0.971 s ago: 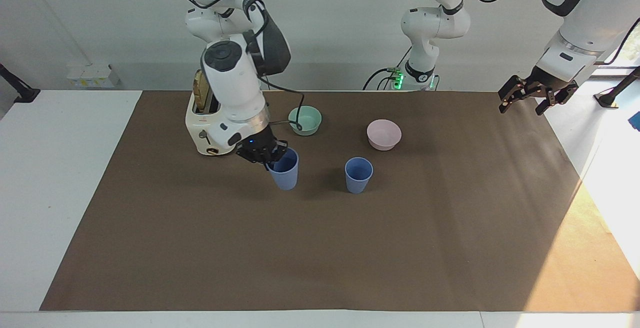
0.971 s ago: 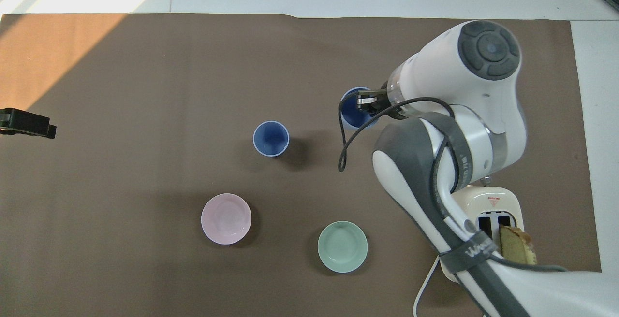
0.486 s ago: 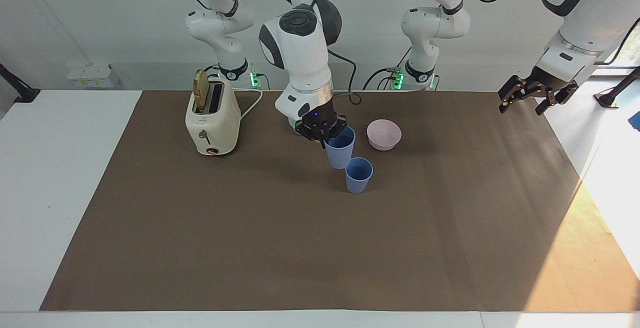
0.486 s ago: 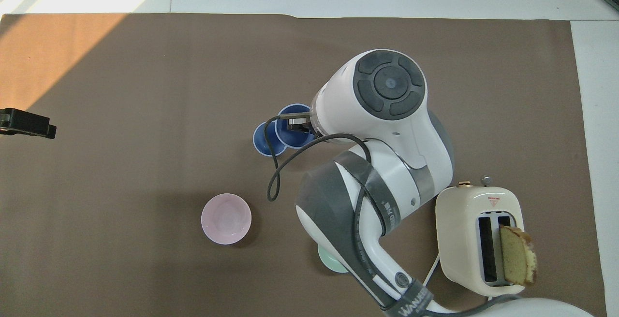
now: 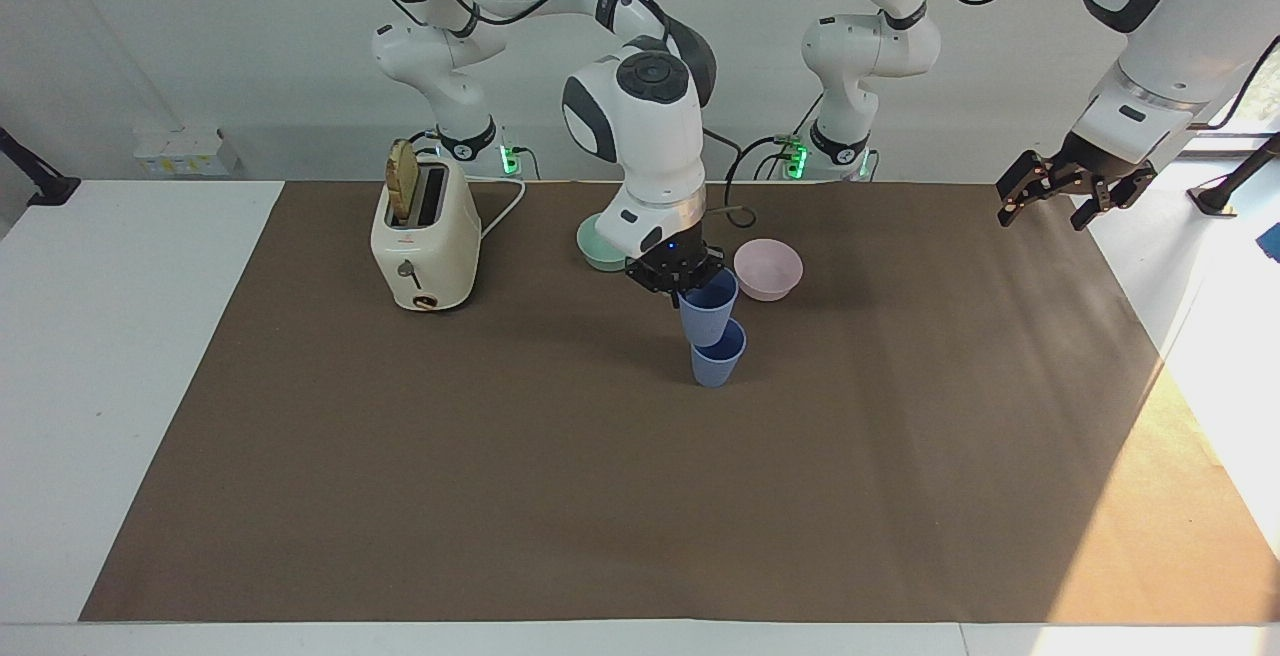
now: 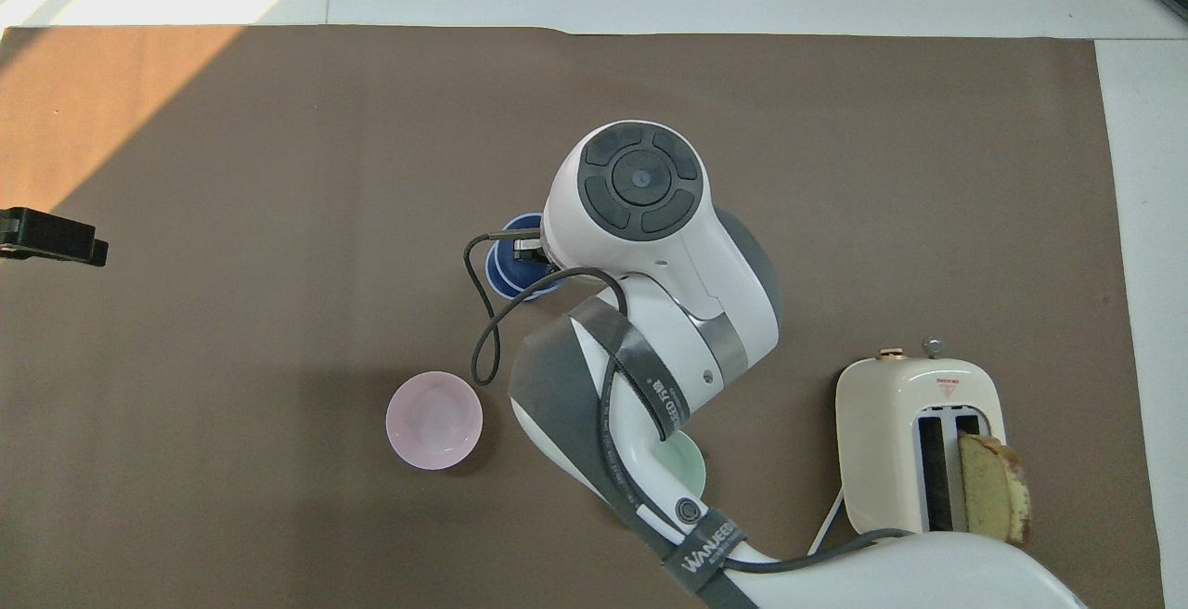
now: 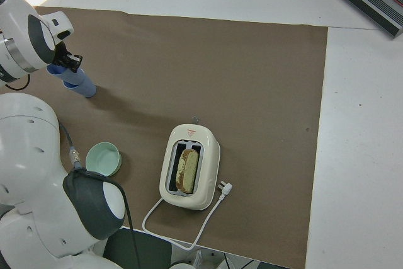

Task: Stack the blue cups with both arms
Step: 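Carry the held blue cup over the first cup and lower it in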

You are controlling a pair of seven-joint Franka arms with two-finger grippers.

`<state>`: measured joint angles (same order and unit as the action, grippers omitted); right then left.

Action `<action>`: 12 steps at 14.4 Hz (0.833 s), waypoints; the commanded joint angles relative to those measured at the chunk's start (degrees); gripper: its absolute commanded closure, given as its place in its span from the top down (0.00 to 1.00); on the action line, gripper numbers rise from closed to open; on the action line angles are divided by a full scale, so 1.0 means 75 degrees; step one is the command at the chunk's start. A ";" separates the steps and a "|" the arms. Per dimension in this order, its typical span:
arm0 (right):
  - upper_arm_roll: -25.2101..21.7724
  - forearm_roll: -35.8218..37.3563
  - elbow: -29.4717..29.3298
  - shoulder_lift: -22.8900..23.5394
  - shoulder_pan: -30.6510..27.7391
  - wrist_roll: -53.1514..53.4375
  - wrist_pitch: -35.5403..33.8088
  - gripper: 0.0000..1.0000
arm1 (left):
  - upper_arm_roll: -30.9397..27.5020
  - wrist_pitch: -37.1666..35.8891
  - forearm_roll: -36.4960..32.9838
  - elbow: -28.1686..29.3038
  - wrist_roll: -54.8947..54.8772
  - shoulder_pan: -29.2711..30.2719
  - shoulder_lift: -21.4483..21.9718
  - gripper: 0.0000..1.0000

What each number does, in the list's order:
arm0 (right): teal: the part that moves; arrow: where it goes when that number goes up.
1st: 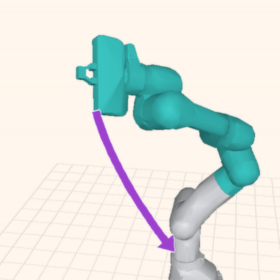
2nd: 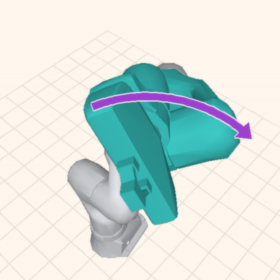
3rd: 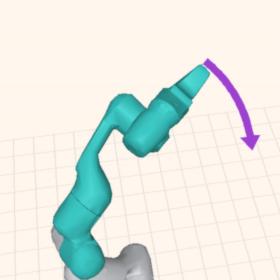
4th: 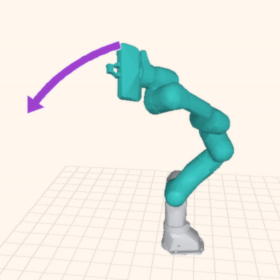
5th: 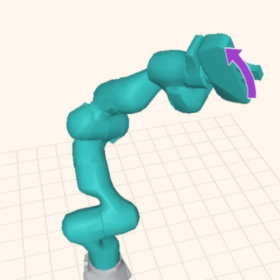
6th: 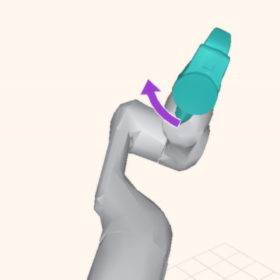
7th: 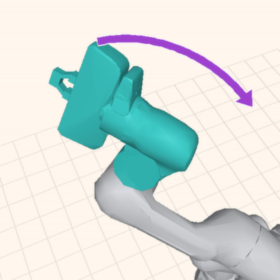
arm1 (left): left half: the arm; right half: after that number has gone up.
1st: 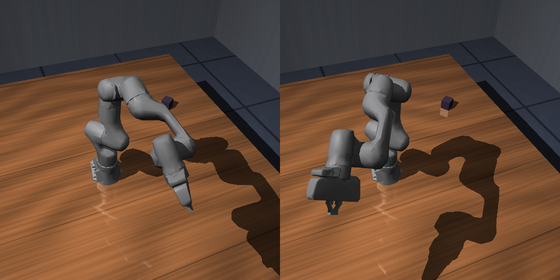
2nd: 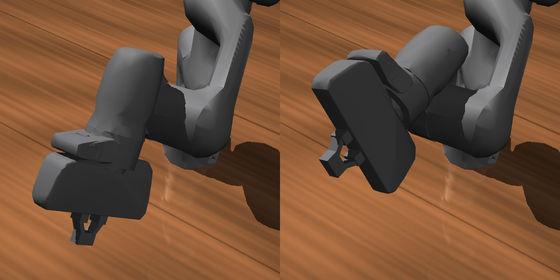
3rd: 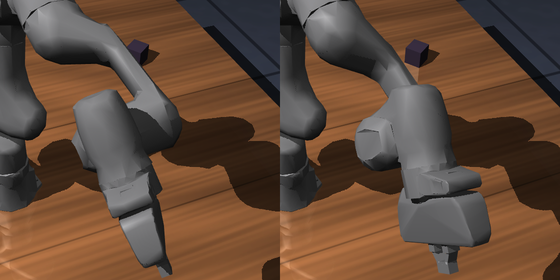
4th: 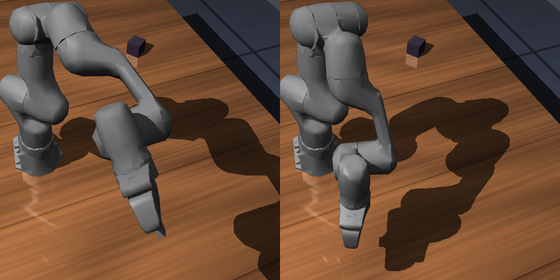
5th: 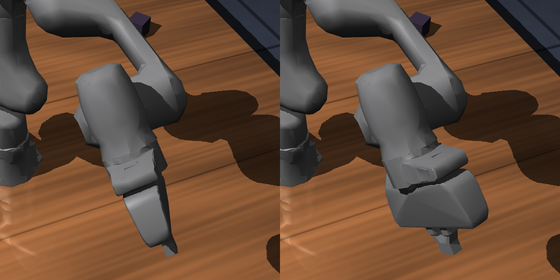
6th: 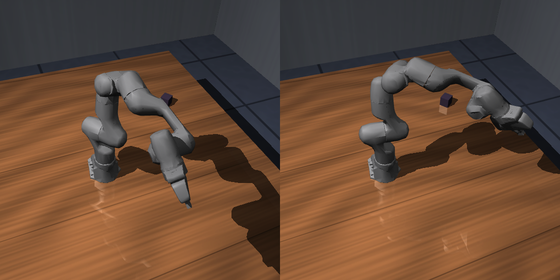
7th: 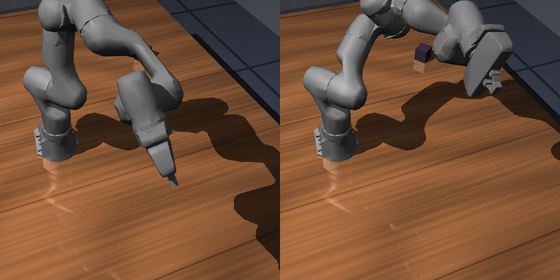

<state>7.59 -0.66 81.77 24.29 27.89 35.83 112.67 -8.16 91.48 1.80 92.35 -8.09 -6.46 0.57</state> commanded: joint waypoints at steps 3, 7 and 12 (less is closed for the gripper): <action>0.0019 0.0345 -0.0261 0.0453 0.0254 0.0472 0.0388 0.00 | 0.0045 -0.0162 -0.0075 -0.0160 -0.0059 0.0087 -0.0053 1.00; 0.0007 0.0345 -0.0262 0.0453 0.0301 0.0508 0.0376 0.00 | 0.0045 -0.0162 -0.0075 -0.0160 -0.0059 0.0087 -0.0053 1.00; 0.0019 0.0556 -0.0238 0.0441 0.0266 0.0413 0.0517 1.00 | 0.0045 -0.0162 -0.0075 -0.0160 -0.0059 0.0087 -0.0053 1.00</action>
<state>7.48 1.45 80.98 27.05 30.01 37.96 115.90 -8.16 91.47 1.80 92.35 -8.09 -6.46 0.57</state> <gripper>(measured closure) 0.767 0.000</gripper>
